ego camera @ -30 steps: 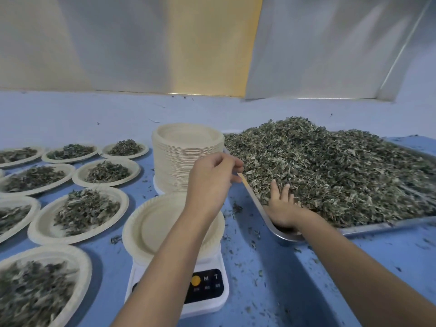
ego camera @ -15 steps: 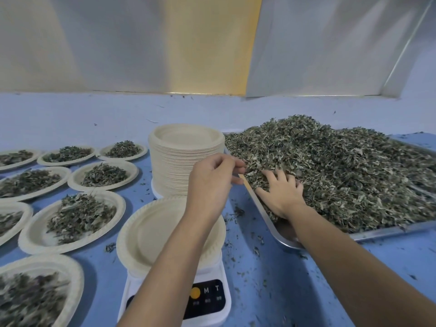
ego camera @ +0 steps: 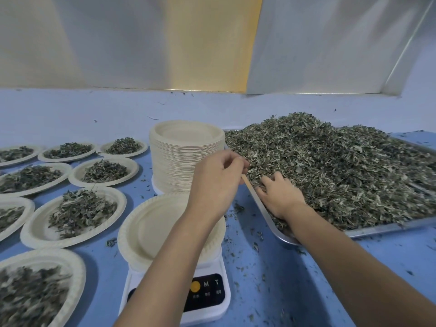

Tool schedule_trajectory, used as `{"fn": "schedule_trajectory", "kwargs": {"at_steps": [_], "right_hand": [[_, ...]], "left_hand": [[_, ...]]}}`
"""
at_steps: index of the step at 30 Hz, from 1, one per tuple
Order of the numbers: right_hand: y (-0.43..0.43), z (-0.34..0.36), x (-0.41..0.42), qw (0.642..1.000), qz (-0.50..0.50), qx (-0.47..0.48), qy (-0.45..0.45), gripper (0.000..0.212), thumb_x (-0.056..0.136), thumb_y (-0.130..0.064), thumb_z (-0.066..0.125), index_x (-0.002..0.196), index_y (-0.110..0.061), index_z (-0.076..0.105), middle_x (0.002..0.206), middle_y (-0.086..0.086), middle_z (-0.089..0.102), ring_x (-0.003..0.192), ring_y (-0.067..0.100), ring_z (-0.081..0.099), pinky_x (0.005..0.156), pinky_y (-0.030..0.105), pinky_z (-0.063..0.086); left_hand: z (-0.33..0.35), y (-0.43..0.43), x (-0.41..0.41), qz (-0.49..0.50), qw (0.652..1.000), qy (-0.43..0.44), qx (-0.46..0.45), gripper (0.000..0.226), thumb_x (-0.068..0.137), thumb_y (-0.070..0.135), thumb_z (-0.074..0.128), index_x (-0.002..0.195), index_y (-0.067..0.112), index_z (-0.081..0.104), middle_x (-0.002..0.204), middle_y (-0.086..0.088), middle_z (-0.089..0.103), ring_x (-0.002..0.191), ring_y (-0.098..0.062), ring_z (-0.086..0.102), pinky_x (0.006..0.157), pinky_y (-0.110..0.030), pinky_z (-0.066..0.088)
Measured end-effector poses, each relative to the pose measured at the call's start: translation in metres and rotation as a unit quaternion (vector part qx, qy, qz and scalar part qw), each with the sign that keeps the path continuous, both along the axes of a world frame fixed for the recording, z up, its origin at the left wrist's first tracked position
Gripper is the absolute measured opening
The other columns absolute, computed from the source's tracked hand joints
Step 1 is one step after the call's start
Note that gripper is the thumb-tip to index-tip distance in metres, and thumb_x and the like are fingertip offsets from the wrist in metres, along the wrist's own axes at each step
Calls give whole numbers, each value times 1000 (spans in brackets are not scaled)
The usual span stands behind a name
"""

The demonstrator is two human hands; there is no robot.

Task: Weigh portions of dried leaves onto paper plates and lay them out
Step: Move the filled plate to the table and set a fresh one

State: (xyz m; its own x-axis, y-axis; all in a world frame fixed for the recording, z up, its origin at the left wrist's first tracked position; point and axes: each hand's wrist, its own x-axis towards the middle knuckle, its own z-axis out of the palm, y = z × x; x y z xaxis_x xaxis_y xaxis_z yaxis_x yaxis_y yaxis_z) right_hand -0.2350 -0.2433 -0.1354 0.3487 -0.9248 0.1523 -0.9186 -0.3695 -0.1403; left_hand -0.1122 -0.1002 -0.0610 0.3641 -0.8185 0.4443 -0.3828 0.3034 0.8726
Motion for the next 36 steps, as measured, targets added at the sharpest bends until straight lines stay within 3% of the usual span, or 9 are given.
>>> {"fn": "schedule_trajectory", "kwargs": {"at_steps": [2, 6, 12, 18, 23, 26, 29, 33, 36], "right_hand": [[3, 2, 1, 999, -4, -32, -5, 35, 100, -42, 30, 124, -20, 43, 128, 12, 37, 118, 33, 41, 83, 43, 42], [8, 3, -1, 998, 35, -14, 52, 39, 102, -42, 23, 139, -33, 33, 138, 9, 32, 125, 32, 35, 88, 47, 44], [12, 5, 3, 993, 30, -16, 111, 31, 103, -35, 28, 126, -20, 42, 125, 12, 38, 116, 34, 39, 78, 42, 42], [8, 5, 0, 999, 14, -4, 33, 22, 99, -26, 40, 116, -13, 46, 115, 14, 43, 97, 32, 48, 72, 39, 41], [1, 8, -10, 986, -44, 17, -163, 22, 98, -25, 42, 113, -11, 51, 96, 10, 48, 75, 28, 49, 63, 32, 39], [-3, 10, -19, 948, -75, 42, -306, 25, 100, -26, 43, 118, -12, 52, 83, 7, 58, 57, 16, 45, 48, 27, 34], [0, 18, -26, 883, -108, 80, -450, 31, 101, -29, 41, 123, -11, 52, 80, 2, 56, 55, 11, 42, 47, 23, 31], [13, 32, -25, 792, -110, 126, -588, 24, 103, -28, 37, 112, -15, 54, 119, 16, 58, 95, 24, 56, 75, 37, 47], [25, 48, -16, 740, -89, 169, -645, 23, 103, -28, 34, 91, -22, 53, 110, 11, 62, 95, 22, 58, 89, 42, 48]], "left_hand": [[-1, 0, 0, -1, 1000, 1, 2, 32, 90, 15, 51, 65, 30, 64, 70, 13, 67, 60, -1, 62, 52, -6, 41], [-2, 1, 1, -2, 1000, -7, 3, 31, 90, 15, 50, 67, 30, 64, 72, 12, 68, 58, -1, 63, 55, -8, 44], [-3, 1, 0, 1, 1000, -12, 6, 29, 90, 17, 50, 68, 29, 64, 72, 13, 68, 57, 0, 62, 54, -7, 42], [-6, 0, -2, 8, 999, -18, 25, 29, 91, 17, 50, 69, 29, 64, 74, 14, 68, 59, -2, 63, 59, -15, 45], [-14, -1, -4, 9, 999, 0, 52, 28, 92, 17, 48, 72, 25, 66, 74, 12, 69, 61, -5, 65, 59, -18, 41], [-16, -5, -5, 8, 997, 26, 70, 27, 93, 18, 48, 75, 23, 68, 76, 10, 69, 64, -8, 66, 58, -17, 42], [-18, -6, -5, 4, 993, 80, 92, 26, 92, 17, 49, 75, 22, 69, 77, 7, 71, 62, -9, 66, 57, -18, 42], [-18, -9, -5, 7, 975, 188, 120, 24, 91, 13, 50, 77, 16, 68, 84, 0, 71, 69, -13, 65, 60, -22, 46], [-17, -10, -4, 7, 959, 250, 130, 19, 92, 13, 50, 85, 11, 68, 90, -2, 68, 80, -16, 64, 65, -25, 49]]}}
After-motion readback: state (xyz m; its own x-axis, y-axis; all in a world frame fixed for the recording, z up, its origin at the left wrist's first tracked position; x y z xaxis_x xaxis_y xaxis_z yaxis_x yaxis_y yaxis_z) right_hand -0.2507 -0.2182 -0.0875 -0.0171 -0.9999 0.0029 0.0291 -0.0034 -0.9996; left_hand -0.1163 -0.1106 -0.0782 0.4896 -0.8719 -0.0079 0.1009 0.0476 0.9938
